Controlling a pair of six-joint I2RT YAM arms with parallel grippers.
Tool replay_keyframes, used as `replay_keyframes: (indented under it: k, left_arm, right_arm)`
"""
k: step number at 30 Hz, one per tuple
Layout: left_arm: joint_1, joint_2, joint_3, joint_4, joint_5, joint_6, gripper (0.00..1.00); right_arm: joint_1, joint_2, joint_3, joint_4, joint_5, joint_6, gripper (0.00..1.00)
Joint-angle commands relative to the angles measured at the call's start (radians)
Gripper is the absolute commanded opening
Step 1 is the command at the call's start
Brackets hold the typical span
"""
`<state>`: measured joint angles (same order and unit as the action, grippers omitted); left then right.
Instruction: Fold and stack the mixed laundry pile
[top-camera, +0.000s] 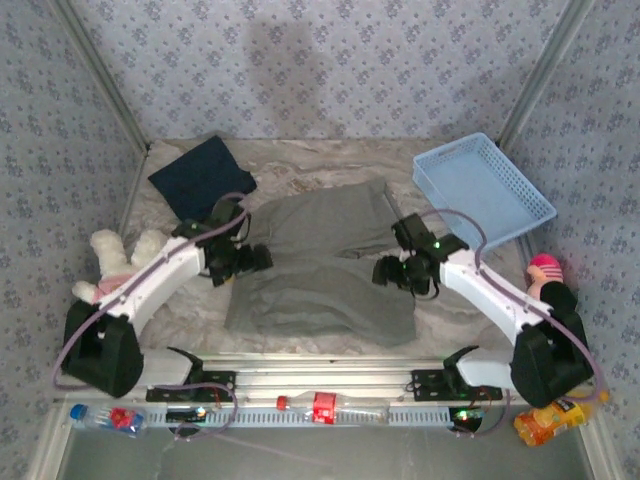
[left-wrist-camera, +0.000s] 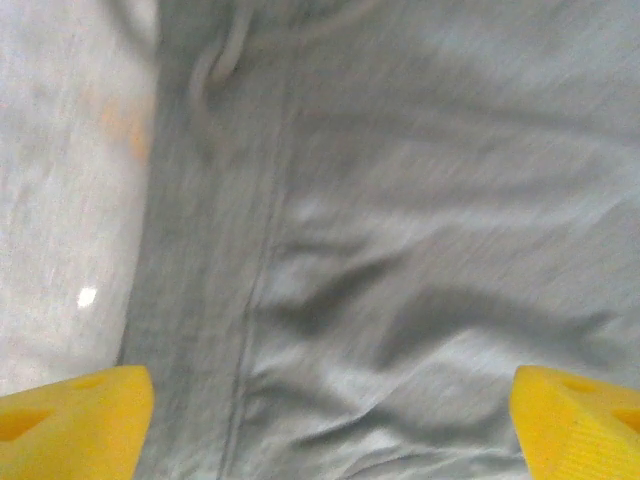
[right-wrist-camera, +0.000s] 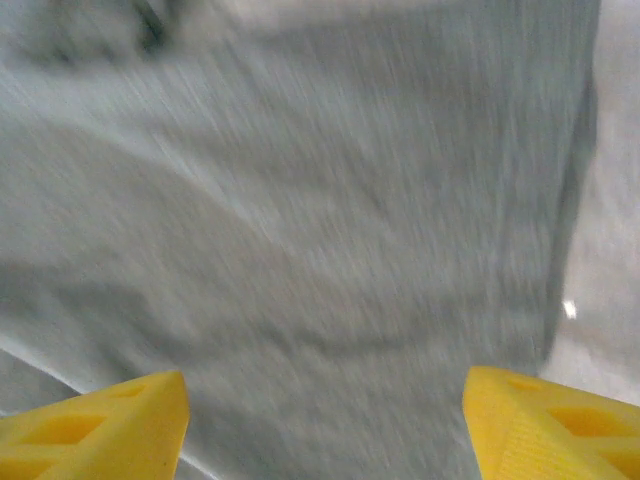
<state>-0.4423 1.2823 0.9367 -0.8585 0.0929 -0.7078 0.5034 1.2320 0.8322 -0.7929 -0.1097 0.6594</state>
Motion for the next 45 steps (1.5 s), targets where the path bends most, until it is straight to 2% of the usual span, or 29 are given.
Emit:
replay_keyframes:
  k: [1, 5, 9, 12, 16, 20, 22, 26, 27, 28, 29, 34, 40, 45]
  left_arm:
    - [-0.019, -0.139, -0.112, -0.093, -0.029, -0.099, 0.88]
    - [-0.051, -0.292, -0.220, -0.130, -0.043, -0.199, 0.87]
    - [-0.065, -0.388, -0.337, -0.059, -0.022, -0.305, 0.86]
    - [-0.068, -0.410, -0.421, 0.021, -0.029, -0.377, 0.83]
    - [-0.074, -0.420, -0.501, 0.156, -0.041, -0.459, 0.74]
    - [-0.073, -0.377, -0.528, 0.248, -0.076, -0.481, 0.65]
    - [-0.075, -0.340, -0.526, 0.298, -0.076, -0.478, 0.52]
    - [-0.074, -0.258, -0.484, 0.334, -0.094, -0.442, 0.28]
    - [-0.074, -0.243, -0.472, 0.333, -0.103, -0.432, 0.14]
    - [-0.072, -0.231, -0.459, 0.330, -0.110, -0.423, 0.05]
    - [-0.071, -0.221, -0.443, 0.324, -0.114, -0.413, 0.00]
    - [-0.069, -0.230, -0.356, 0.245, -0.123, -0.362, 0.00]
    - [-0.067, -0.326, -0.229, 0.063, -0.153, -0.312, 0.00]
    - [-0.026, -0.279, -0.101, 0.070, -0.121, -0.274, 0.00]
  right_arm:
    - [0.077, -0.083, -0.077, -0.104, 0.045, 0.122, 0.74]
    - [0.158, -0.180, -0.176, -0.129, 0.081, 0.221, 0.73]
    - [0.172, -0.269, -0.291, -0.046, 0.055, 0.278, 0.73]
    - [0.171, -0.310, -0.370, 0.061, 0.011, 0.295, 0.73]
    - [0.159, -0.310, -0.445, 0.239, 0.011, 0.359, 0.73]
    - [0.139, -0.266, -0.469, 0.358, 0.027, 0.382, 0.66]
    - [0.132, -0.240, -0.461, 0.381, 0.027, 0.368, 0.58]
    - [0.121, -0.190, -0.431, 0.361, 0.014, 0.326, 0.27]
    - [0.119, -0.187, -0.425, 0.356, 0.006, 0.317, 0.22]
    - [0.117, -0.189, -0.418, 0.351, 0.002, 0.311, 0.20]
    - [0.117, -0.193, -0.409, 0.337, 0.002, 0.305, 0.19]
    - [0.099, -0.241, -0.331, 0.246, -0.007, 0.272, 0.15]
    - [0.047, -0.259, -0.197, 0.104, -0.036, 0.188, 0.01]
    - [-0.044, -0.234, -0.095, 0.103, -0.086, 0.144, 0.00]
